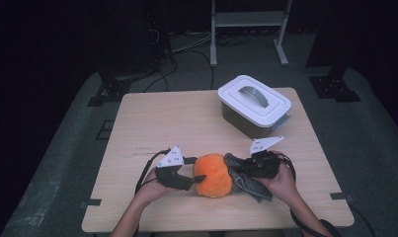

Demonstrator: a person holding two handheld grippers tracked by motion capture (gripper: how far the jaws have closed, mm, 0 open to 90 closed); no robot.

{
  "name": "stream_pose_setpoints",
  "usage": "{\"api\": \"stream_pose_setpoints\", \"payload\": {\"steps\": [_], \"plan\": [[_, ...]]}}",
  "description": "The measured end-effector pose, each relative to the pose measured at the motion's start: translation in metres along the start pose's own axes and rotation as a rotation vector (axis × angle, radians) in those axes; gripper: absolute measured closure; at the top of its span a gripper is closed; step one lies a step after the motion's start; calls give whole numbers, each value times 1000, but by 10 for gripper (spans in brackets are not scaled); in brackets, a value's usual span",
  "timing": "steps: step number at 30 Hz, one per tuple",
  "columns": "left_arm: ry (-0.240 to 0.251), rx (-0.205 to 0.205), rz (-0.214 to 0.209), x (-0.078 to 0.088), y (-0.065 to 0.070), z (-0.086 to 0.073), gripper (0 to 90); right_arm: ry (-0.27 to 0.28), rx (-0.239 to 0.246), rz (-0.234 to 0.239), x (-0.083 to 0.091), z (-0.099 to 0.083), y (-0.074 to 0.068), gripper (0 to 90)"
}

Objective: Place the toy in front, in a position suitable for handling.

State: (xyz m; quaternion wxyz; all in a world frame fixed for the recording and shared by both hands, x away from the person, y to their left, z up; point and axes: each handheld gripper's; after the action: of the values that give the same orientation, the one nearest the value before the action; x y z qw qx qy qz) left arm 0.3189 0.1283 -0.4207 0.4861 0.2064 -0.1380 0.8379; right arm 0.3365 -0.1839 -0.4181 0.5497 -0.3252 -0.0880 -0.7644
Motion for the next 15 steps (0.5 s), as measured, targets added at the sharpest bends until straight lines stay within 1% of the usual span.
{"api": "stream_pose_setpoints", "payload": {"steps": [1, 2, 3, 4, 6, 7, 8, 9, 10, 11, 13, 15], "plan": [[-2, 0, 7, -1, 0, 0, 378, -1, 11, -11, 1, 2, -3, 763], [-1, 1, 18, -2, 0, 0, 378, -1, 11, -11, 1, 2, -3, 763], [-2, 17, 33, -3, -1, 0, 386, 13, 41, -23, 6, 6, -10, 768], [-2, 17, 33, -3, -1, 0, 387, 13, 41, -23, 6, 6, -10, 768], [7, 31, 40, -5, -1, 0, 386, 49, 72, 4, 11, 12, -19, 769], [8, 38, 45, -6, -1, 0, 385, 58, 110, 25, 10, 17, -31, 768], [10, 46, 51, -7, -1, 1, 385, 58, 110, 25, 10, 17, -31, 768], [12, 50, 59, -8, -1, 1, 383, 51, 130, 28, 7, 19, -37, 768], [13, 50, 67, -9, 0, 1, 382, 16, 166, 21, -2, 21, -45, 767], [11, 48, 64, -8, 0, 2, 380, -9, 177, 10, -6, 20, -47, 767], [9, 43, 64, -7, 0, 2, 372, -18, 177, 6, -9, 19, -46, 768], [26, 46, 53, -3, -1, 3, 348, -8, 157, 8, -9, 17, -40, 769]]}}
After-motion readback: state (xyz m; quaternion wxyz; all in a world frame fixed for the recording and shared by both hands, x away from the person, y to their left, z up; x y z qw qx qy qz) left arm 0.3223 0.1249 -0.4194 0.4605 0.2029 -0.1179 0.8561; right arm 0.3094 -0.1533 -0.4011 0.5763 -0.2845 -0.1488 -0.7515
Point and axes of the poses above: each handheld gripper's, and its own axes: x roughly backward along the jaws, z roughly out of its top, y roughly to its right, and after that the axes turned 7 degrees about z, right-handed
